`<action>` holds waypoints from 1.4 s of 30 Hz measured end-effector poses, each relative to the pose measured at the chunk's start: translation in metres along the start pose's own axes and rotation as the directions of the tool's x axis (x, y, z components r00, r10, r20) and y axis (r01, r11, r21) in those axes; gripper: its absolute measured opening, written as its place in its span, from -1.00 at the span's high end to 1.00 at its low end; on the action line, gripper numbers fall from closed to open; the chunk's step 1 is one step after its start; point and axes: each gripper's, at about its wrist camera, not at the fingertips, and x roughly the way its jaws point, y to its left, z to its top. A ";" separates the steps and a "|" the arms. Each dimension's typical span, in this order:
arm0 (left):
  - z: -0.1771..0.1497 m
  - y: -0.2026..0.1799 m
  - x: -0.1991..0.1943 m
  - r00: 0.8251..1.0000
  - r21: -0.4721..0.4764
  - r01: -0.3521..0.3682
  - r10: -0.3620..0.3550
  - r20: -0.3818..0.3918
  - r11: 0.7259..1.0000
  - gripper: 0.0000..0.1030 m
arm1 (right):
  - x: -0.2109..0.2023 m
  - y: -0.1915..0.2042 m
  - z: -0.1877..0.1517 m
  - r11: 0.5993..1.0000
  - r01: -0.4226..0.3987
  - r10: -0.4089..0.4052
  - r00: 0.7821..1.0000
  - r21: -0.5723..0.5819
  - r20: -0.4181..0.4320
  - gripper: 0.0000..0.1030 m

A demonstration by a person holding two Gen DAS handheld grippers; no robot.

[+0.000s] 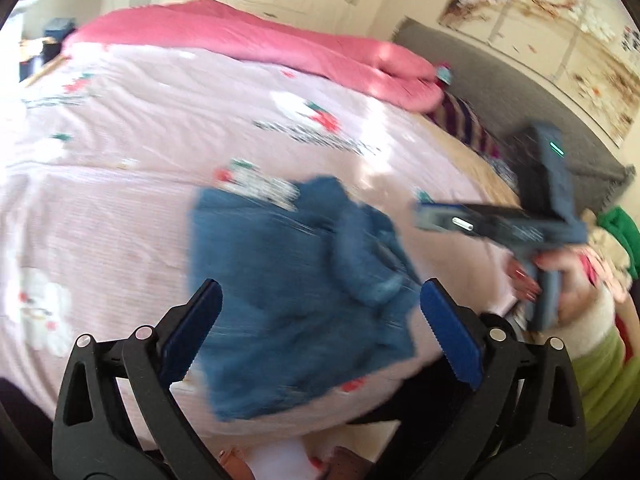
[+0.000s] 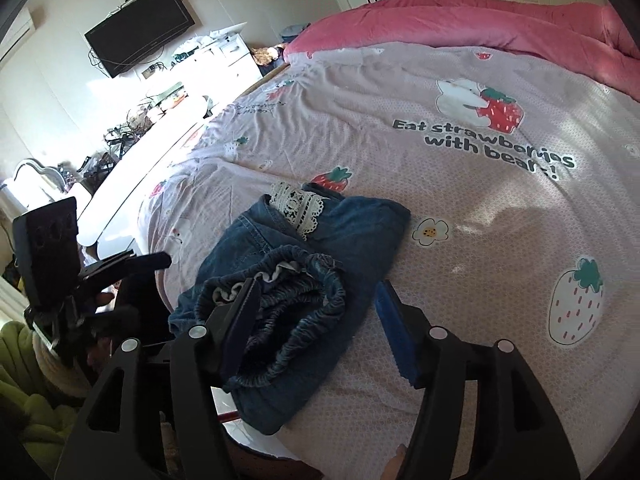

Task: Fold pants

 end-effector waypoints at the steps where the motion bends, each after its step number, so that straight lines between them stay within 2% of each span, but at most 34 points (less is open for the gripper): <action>1: 0.003 0.008 -0.004 1.000 -0.014 -0.018 0.018 0.009 1.000 -0.81 | -0.003 0.005 0.000 1.000 -0.003 0.003 1.000 -0.009 0.008 -0.19; 4: 0.011 0.033 -0.016 0.997 -0.068 -0.064 0.066 0.028 0.996 -0.81 | -0.014 0.026 -0.006 0.998 -0.011 0.013 1.000 -0.055 0.024 -0.26; 9: 0.022 0.062 -0.018 0.990 -0.088 -0.140 0.140 -0.003 0.986 -0.81 | -0.018 0.066 -0.017 0.989 -0.015 0.019 0.999 -0.145 0.026 -0.34; 13: 0.028 0.072 -0.009 0.989 -0.098 -0.144 0.141 -0.035 0.985 -0.81 | -0.009 0.095 -0.022 0.970 0.002 0.001 1.000 -0.245 0.010 -0.35; 15: 0.033 0.070 -0.001 0.991 -0.082 -0.128 0.124 -0.053 0.988 -0.81 | 0.004 0.109 -0.024 0.951 0.028 -0.038 0.999 -0.306 -0.028 -0.33; 18: 0.040 0.062 0.016 0.992 -0.047 -0.097 0.092 -0.092 0.994 -0.81 | 0.025 0.124 -0.027 0.917 0.084 -0.118 0.991 -0.391 -0.064 -0.12; 21: 0.045 0.056 0.029 0.991 -0.025 -0.078 0.074 -0.113 0.997 -0.81 | 0.039 0.126 -0.025 0.904 0.117 -0.161 0.984 -0.411 -0.074 -0.07; 23: 0.047 0.052 0.038 0.990 -0.021 -0.058 0.055 -0.127 0.998 -0.81 | 0.047 0.123 -0.023 0.899 0.128 -0.178 0.981 -0.418 -0.082 -0.01; 24: 0.048 0.050 0.041 0.990 -0.022 -0.048 0.045 -0.135 0.999 -0.81 | 0.051 0.122 -0.022 0.896 0.141 -0.194 0.977 -0.421 -0.087 0.12; 25: 0.048 0.048 0.045 0.989 -0.024 -0.037 0.033 -0.143 0.999 -0.81 | 0.056 0.118 -0.022 0.895 0.149 -0.210 0.972 -0.421 -0.102 0.46; 27: 0.048 0.044 0.056 0.986 -0.020 -0.032 0.028 -0.164 0.999 -0.77 | 0.065 0.110 -0.022 0.908 0.137 -0.213 0.965 -0.395 -0.154 0.87; 30: 0.046 0.037 0.074 0.979 -0.001 -0.034 0.034 -0.203 0.999 -0.58 | 0.058 0.100 -0.027 0.937 0.101 -0.162 0.974 -0.334 -0.159 0.88; 36: 0.039 0.039 0.099 0.969 0.007 -0.060 0.060 -0.241 0.998 -0.58 | 0.019 0.080 -0.049 0.975 -0.007 -0.022 0.992 -0.223 -0.126 0.89; 39: 0.039 0.044 0.102 0.969 -0.001 -0.079 0.077 -0.236 0.997 -0.58 | 0.017 0.070 -0.067 0.981 -0.013 -0.013 0.991 -0.194 -0.131 0.89; 42: 0.038 0.051 0.108 0.966 -0.035 -0.075 0.064 -0.251 0.997 -0.58 | 0.033 0.063 -0.080 0.988 -0.007 -0.017 0.988 -0.153 -0.152 0.89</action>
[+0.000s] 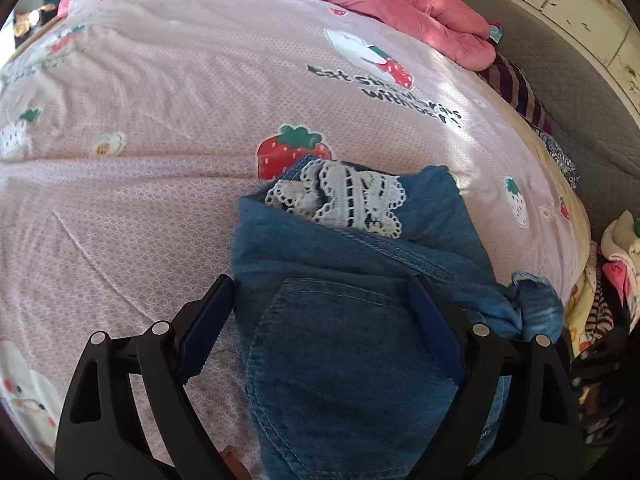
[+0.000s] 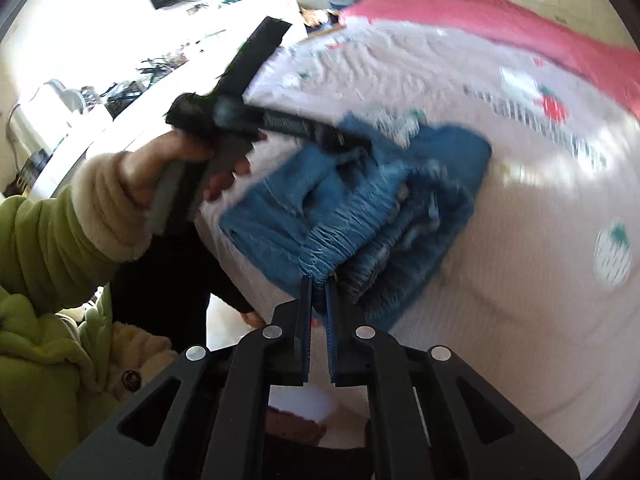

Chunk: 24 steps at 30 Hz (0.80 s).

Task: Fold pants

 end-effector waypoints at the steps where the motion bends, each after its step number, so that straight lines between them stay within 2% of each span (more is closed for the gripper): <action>1: 0.000 0.001 0.002 1.000 -0.007 0.002 -0.002 -0.002 1.000 -0.58 | 0.006 -0.001 -0.003 1.000 0.005 -0.005 1.000 0.006 -0.003 0.89; 6: 0.000 -0.001 0.004 1.000 0.004 -0.010 0.009 0.007 1.000 -0.58 | 0.023 0.000 -0.004 1.000 -0.008 0.008 1.000 0.028 0.002 0.89; 11: 0.001 0.000 -0.005 1.000 -0.006 0.006 -0.006 0.030 1.000 -0.58 | 0.005 0.000 -0.001 0.997 -0.017 0.014 0.999 0.071 0.050 0.81; 13: 0.000 0.000 -0.012 0.999 -0.008 0.019 -0.019 0.045 1.000 -0.58 | -0.005 0.004 -0.001 0.996 -0.029 0.022 0.996 0.085 0.081 0.49; 16: -0.002 -0.005 -0.028 0.996 0.006 0.015 -0.016 0.084 1.000 -0.58 | -0.014 0.012 0.001 0.997 -0.017 0.008 0.994 0.079 0.112 0.23; 20: -0.005 -0.013 -0.051 0.991 0.036 -0.004 -0.001 0.134 0.999 -0.64 | -0.028 0.021 0.004 0.997 -0.006 -0.004 0.989 0.071 0.148 0.16; 24: -0.009 -0.021 -0.069 0.984 0.066 -0.033 0.021 0.180 0.997 -0.69 | -0.039 0.025 0.007 0.997 0.013 -0.026 0.983 0.076 0.181 0.00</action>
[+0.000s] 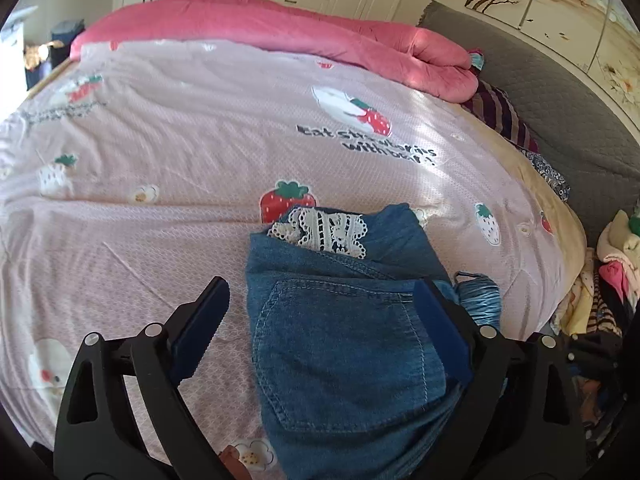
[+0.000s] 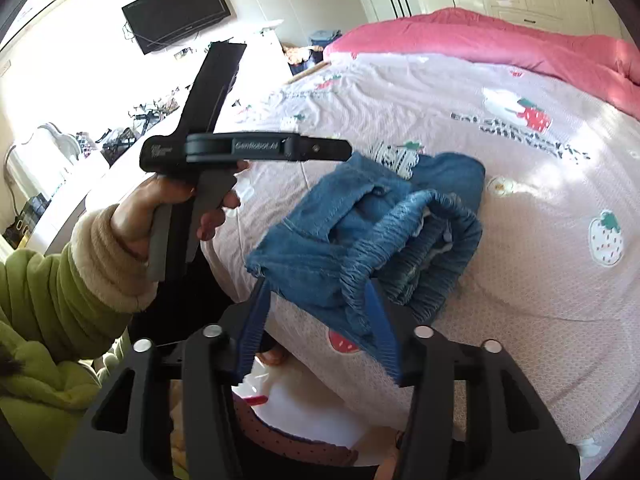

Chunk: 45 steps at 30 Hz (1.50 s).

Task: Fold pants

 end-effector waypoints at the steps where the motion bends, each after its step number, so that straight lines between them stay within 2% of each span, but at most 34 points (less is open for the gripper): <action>1: 0.000 -0.002 -0.004 1.000 0.007 -0.003 0.003 0.009 1.000 -0.70 | -0.002 0.002 0.001 1.000 0.006 -0.007 1.000 0.004 0.007 -0.02; 12: -0.010 -0.010 -0.037 0.997 0.041 -0.022 0.019 0.076 0.999 -0.81 | -0.024 0.008 0.004 0.995 0.093 -0.096 0.991 0.033 0.092 -0.32; 17: -0.018 -0.011 -0.041 0.996 0.044 -0.037 0.034 0.078 0.998 -0.81 | -0.027 0.006 0.004 0.990 0.133 -0.138 0.984 0.054 0.112 -0.45; 27: -0.033 -0.006 -0.041 0.996 0.050 -0.059 0.056 0.066 0.997 -0.81 | -0.018 -0.007 0.006 0.977 0.170 -0.185 0.976 0.126 0.115 -0.69; 34: -0.040 -0.001 -0.035 0.997 0.054 -0.068 0.066 0.049 0.996 -0.81 | -0.006 -0.024 0.005 0.965 0.187 -0.205 0.975 0.181 0.083 -0.80; 45: -0.051 0.008 -0.019 0.997 0.048 -0.075 0.075 0.010 0.996 -0.81 | 0.018 -0.044 0.002 0.951 0.173 -0.190 0.981 0.258 0.041 -0.83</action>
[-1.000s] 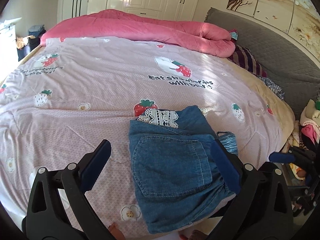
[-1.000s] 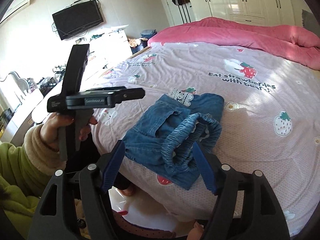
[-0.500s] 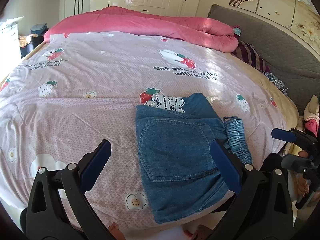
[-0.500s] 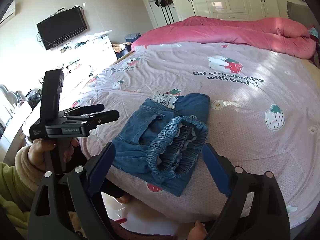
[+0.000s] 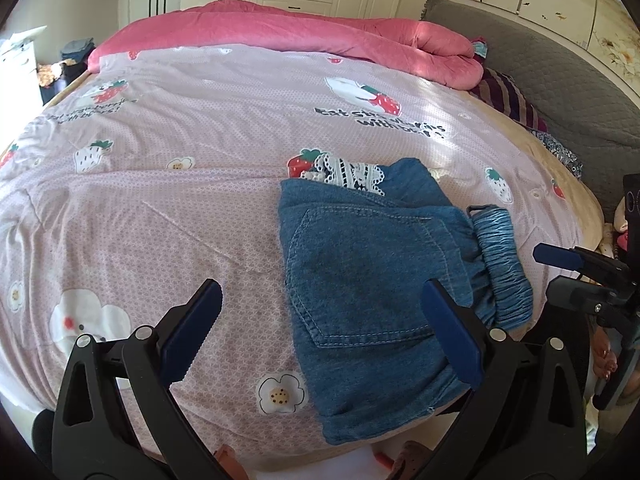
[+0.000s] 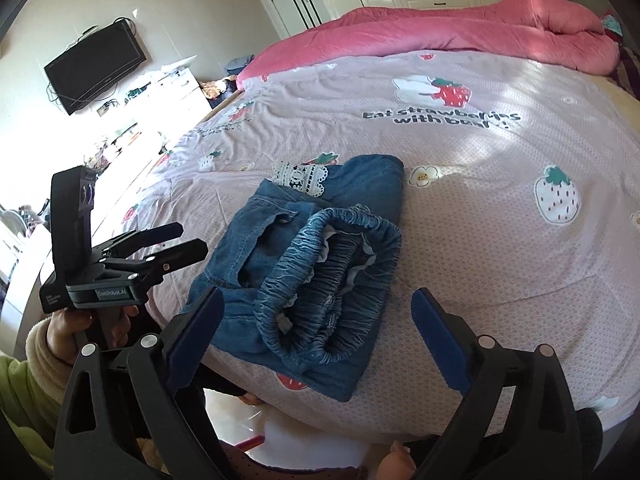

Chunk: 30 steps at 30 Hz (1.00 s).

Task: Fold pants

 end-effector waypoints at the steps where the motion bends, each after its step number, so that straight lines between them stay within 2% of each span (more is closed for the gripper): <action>1: -0.001 0.001 0.001 1.000 -0.003 0.000 0.000 -0.002 1.000 -0.81 | 0.003 -0.002 0.000 1.000 0.002 -0.002 1.000 0.010 -0.002 -0.83; 8: -0.010 0.011 0.018 0.999 -0.038 0.021 -0.022 -0.045 0.999 -0.81 | 0.023 -0.017 0.001 0.998 0.007 -0.004 0.999 0.070 -0.033 -0.85; 17: -0.015 0.016 0.030 0.995 -0.081 0.069 -0.075 -0.070 0.994 -0.81 | 0.047 -0.026 0.007 0.989 -0.062 0.071 0.996 0.135 -0.057 -0.87; 26: -0.018 0.016 0.036 0.988 -0.116 0.132 -0.140 -0.072 0.985 -0.81 | 0.069 -0.028 0.012 0.983 -0.093 0.105 0.992 0.160 -0.066 -0.89; 29: -0.018 0.015 0.040 0.985 -0.125 0.153 -0.162 -0.067 0.980 -0.81 | 0.072 -0.031 0.013 0.980 -0.104 0.115 0.992 0.168 -0.055 -0.83; 30: -0.018 0.015 0.041 0.983 -0.132 0.161 -0.171 -0.068 0.978 -0.81 | 0.072 -0.031 0.014 0.980 -0.105 0.116 0.992 0.167 -0.055 -0.62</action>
